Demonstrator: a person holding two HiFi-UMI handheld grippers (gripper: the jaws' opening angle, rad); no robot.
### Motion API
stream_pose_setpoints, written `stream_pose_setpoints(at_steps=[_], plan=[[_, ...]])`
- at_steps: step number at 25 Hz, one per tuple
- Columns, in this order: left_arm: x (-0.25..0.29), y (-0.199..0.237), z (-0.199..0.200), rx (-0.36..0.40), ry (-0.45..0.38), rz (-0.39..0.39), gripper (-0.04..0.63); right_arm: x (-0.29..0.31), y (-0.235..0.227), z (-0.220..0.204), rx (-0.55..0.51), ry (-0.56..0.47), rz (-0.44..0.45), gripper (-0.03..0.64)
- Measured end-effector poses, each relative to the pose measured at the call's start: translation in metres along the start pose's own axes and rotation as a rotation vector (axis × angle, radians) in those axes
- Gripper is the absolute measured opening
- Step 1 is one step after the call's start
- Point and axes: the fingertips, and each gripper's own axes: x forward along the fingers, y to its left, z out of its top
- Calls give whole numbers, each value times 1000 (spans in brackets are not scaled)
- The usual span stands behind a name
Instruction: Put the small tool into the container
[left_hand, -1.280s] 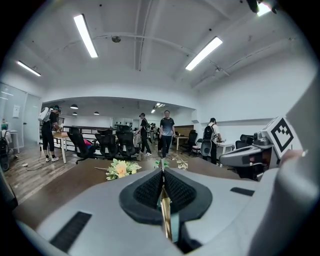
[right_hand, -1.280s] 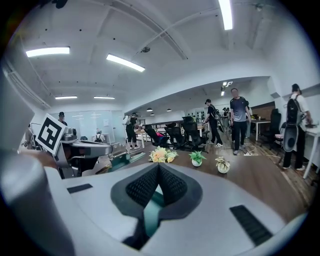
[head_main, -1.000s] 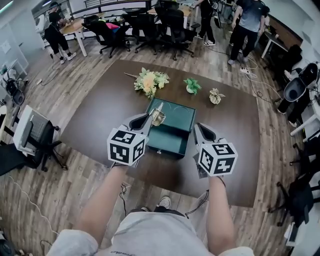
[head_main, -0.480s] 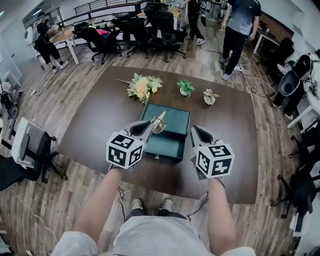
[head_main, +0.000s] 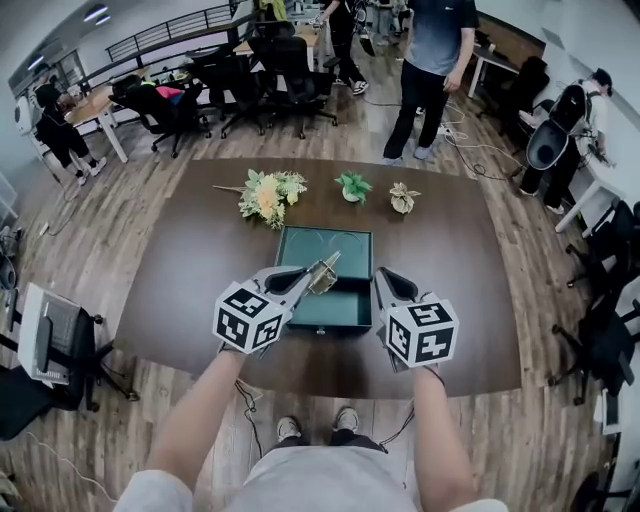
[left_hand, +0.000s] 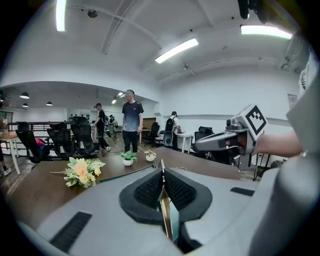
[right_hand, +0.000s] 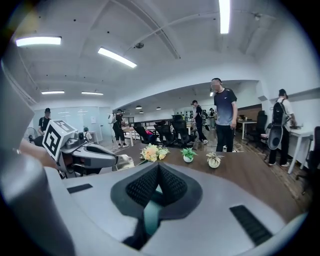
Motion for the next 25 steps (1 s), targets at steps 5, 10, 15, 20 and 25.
stream_pose_setpoints(at_steps=[5,10,15,20,25], plan=[[4,-11,-12,44,35,-119,9,-6,7,-5,21,-1,-47,3],[11,-17,-25,75,72,-202,9,-10,10,-14,43,5,-86,3],[20,-19,-38,118,126,-259,9,-13,12,-25,61,22,-115,3],[27,-24,-51,153,166,-317,9,-14,11,-35,76,36,-140,3],[38,-31,-57,208,198,-354,9,-15,6,-38,84,42,-154,3]])
